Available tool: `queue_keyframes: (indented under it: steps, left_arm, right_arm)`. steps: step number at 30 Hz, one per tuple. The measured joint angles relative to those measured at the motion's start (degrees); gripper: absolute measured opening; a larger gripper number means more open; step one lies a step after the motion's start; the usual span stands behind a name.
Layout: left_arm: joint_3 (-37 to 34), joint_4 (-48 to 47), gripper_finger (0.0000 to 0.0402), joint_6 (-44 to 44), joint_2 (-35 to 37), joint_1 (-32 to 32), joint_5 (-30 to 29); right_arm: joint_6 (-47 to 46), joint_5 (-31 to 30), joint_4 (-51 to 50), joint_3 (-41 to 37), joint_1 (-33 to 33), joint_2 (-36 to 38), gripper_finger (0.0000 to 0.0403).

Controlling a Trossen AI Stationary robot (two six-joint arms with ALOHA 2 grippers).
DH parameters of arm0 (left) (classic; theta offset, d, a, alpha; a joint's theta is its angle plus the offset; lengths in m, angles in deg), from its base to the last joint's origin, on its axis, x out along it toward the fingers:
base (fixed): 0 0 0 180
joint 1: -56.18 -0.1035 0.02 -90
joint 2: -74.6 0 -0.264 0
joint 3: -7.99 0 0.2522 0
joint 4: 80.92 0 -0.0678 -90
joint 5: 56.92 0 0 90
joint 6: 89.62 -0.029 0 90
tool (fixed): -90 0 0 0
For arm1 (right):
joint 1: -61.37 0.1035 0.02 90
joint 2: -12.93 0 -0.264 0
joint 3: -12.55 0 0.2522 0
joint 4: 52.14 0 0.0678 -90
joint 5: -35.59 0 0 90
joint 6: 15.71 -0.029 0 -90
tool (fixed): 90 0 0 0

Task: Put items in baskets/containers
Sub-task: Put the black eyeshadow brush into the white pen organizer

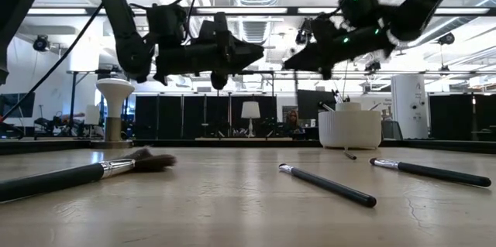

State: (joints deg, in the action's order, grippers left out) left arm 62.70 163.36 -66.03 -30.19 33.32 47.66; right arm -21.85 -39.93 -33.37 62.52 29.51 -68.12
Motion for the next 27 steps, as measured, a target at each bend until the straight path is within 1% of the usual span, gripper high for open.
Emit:
queue_keyframes:
  steps: [3,5,9,13,17,23,27]
  left_arm:
    - [-0.84,-0.03,0.0072,-1.09,0.10,-0.01,1.31]
    - [-0.97,-0.14,0.0071,-1.13,0.10,-0.01,1.80]
    - [-0.94,-0.56,0.0071,-1.30,0.10,-0.01,2.43]
    - [-0.94,-0.94,0.0071,-1.36,0.10,-0.01,2.45]
    - [-0.92,-1.03,0.0071,-1.35,0.10,-0.01,2.48]
    - [-0.92,-2.34,0.0071,-1.11,0.10,-0.01,2.52]
    - [-0.88,-4.81,0.0071,0.62,0.10,-0.01,2.52]
  right_arm:
    - [5.08,-7.24,-7.84,-0.04,-3.17,6.68,0.0015]
    - [7.48,-10.48,-10.33,-0.17,-5.72,9.95,0.0015]
    - [8.81,-11.88,-12.24,-0.75,-11.87,13.80,0.0015]
    - [10.04,-12.75,-12.50,-1.72,-17.50,13.59,0.0015]
    - [10.04,-12.95,-12.37,-2.55,-21.00,11.37,0.0015]
    - [8.80,-12.73,-12.33,-3.80,-21.66,9.83,0.0019]
    - [6.36,-13.42,-12.63,-3.98,-21.68,9.52,0.0054]
